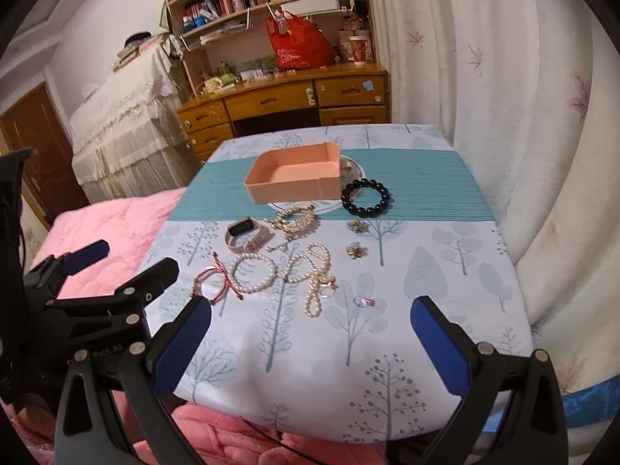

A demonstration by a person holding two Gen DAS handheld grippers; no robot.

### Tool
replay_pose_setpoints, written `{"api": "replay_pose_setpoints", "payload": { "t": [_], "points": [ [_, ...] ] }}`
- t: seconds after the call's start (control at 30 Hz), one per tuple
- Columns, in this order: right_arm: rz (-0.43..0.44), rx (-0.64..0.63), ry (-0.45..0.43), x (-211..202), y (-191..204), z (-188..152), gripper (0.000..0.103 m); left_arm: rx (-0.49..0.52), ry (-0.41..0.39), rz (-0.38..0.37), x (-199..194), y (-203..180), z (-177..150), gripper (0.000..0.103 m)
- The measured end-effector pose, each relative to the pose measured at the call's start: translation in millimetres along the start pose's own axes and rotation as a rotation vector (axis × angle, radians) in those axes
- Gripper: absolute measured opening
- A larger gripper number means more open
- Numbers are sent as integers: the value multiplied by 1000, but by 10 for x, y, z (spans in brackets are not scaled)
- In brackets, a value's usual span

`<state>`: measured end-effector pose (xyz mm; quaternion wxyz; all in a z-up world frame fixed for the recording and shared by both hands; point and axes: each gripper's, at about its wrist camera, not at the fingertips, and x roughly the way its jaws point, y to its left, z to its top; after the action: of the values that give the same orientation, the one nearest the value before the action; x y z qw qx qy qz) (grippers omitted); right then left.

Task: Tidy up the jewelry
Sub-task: 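Grasp the red string bracelet with the left tool while the right tool grasps a small silver ring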

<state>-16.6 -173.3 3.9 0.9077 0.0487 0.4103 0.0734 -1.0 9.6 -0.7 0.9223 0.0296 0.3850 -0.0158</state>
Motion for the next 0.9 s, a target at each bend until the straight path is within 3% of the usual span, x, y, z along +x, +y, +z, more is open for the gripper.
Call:
{"api": "replay_pose_setpoints", "payload": {
  "t": [0.17, 0.33, 0.47, 0.67, 0.9],
  "points": [
    [49, -37, -38, 190, -136, -75, 103, 42, 47, -10, 294, 110, -62, 102],
    [-10, -95, -73, 467, -230, -189, 103, 19, 142, -99, 796, 306, -180, 102],
    [-92, -189, 3, 843, -234, -287, 103, 55, 151, -73, 1112, 378, -239, 102],
    [-130, -263, 79, 1225, -250, -437, 100, 61, 194, -22, 1460, 524, -306, 102],
    [-164, -239, 167, 1469, -363, -471, 91, -77, 279, -55, 1706, 842, -426, 102]
  ]
}}
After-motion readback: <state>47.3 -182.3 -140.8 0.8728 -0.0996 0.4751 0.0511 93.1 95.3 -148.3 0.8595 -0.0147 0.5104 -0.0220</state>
